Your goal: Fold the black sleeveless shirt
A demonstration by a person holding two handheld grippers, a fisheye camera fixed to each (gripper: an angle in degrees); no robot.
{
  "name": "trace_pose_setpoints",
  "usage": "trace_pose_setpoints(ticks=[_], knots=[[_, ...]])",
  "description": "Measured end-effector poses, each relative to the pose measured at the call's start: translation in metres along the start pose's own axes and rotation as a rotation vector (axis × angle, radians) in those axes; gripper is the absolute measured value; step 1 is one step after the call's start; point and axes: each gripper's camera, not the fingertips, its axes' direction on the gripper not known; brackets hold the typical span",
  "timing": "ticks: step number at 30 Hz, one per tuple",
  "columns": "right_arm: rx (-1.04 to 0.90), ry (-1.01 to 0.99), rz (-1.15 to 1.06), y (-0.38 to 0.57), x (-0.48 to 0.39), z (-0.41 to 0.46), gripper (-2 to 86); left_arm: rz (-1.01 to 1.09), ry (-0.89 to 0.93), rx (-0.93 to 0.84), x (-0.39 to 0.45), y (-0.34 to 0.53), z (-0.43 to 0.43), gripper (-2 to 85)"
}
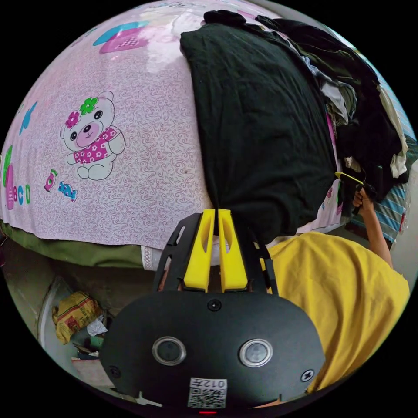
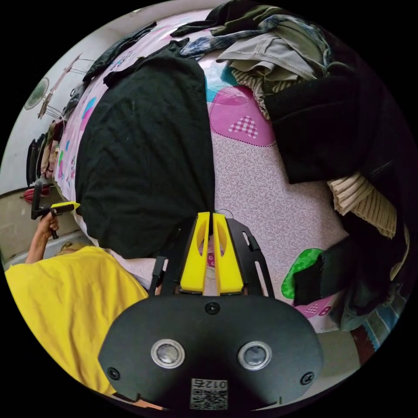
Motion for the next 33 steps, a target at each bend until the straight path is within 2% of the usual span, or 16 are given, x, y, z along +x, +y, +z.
trace_pose_setpoints(ticks=[4, 10, 14, 18, 21, 26, 29, 33], knots=[[-0.043, -0.032, -0.004, 0.004, 0.003, 0.004, 0.8, -0.033, 0.098, -0.012, -0.009, 0.008, 0.009, 0.2], [-0.049, -0.063, 0.035, 0.004, 0.001, 0.010, 1.3, -0.023, 0.142, 0.007, -0.007, 0.009, 0.009, 0.6], [-0.107, -0.058, 0.022, -0.002, 0.000, 0.001, 1.4, -0.121, 0.139, 0.204, -0.019, 0.002, -0.040, 0.8], [-0.114, 0.099, 0.037, -0.007, 0.004, -0.019, 1.7, -0.059, 0.116, 0.340, -0.005, -0.044, -0.087, 1.1], [-0.045, 0.111, 0.008, -0.021, -0.009, -0.041, 1.7, 0.062, 0.006, 0.387, 0.025, -0.108, -0.118, 2.0], [0.000, 0.025, -0.065, -0.059, -0.052, -0.047, 1.2, 0.326, -0.361, 0.418, 0.094, -0.226, -0.146, 4.6], [0.011, -0.004, -0.131, -0.082, -0.083, -0.045, 0.8, 0.460, -0.458, 0.344, 0.124, -0.279, -0.145, 6.3], [-0.012, 0.005, -0.206, -0.113, -0.113, -0.043, 0.5, 0.536, -0.528, 0.256, 0.142, -0.323, -0.137, 7.5]])
